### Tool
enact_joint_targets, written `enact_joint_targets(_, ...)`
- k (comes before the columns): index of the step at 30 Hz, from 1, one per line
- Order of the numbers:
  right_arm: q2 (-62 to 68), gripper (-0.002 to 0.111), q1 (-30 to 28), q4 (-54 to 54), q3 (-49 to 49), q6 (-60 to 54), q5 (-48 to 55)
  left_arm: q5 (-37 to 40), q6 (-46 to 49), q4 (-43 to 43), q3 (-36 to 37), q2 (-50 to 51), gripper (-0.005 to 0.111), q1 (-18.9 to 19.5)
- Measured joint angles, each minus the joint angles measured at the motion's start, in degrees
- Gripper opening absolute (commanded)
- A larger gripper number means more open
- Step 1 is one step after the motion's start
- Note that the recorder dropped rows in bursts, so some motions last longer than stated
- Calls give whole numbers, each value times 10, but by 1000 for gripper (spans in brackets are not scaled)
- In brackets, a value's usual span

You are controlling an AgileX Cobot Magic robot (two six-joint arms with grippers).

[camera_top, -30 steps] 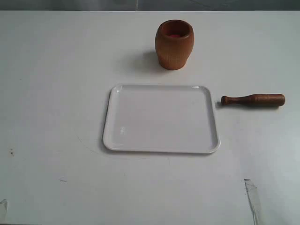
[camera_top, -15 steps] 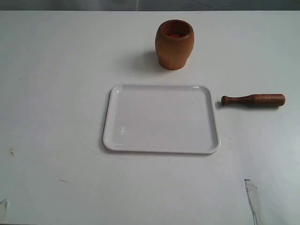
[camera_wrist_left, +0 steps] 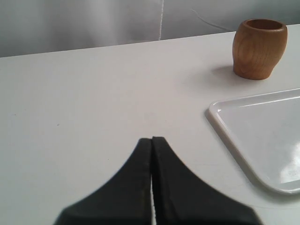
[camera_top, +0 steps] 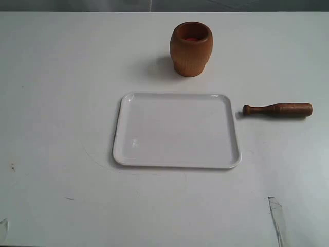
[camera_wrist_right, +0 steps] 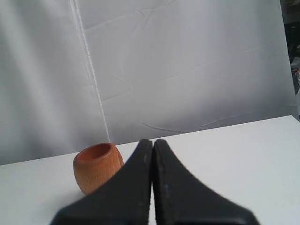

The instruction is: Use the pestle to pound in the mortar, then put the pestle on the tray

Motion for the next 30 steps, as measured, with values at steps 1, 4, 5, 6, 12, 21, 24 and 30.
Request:
enact_joint_targets(1, 0, 0, 0, 1, 0, 0, 0, 0, 0, 0, 0, 0, 0, 0)
enact_joint_targets(4, 0, 0, 0, 3, 0, 0, -6, 0, 0, 0, 0, 0, 0, 0)
enact_joint_targets(5, 0, 0, 0, 4, 0, 0, -11, 0, 0, 0, 0, 0, 0, 0)
enact_joint_targets(6, 0, 0, 0, 6, 0, 3, -16, 0, 0, 0, 0, 0, 0, 0)
enact_joint_targets(12, 0, 0, 0, 7, -3, 52, -125, 0, 0, 0, 0, 0, 0, 0)
enact_joint_targets(21, 71, 0, 0, -109, -256, 61, -90, 0, 0, 0, 0, 0, 0, 0)
enact_joint_targets(24, 159, 0, 0, -166, -378, 55, 13, 0, 0, 0, 0, 0, 0, 0)
enact_joint_targets(30, 350, 0, 0, -183, -604, -72, 256, 0, 0, 0, 0, 0, 0, 0)
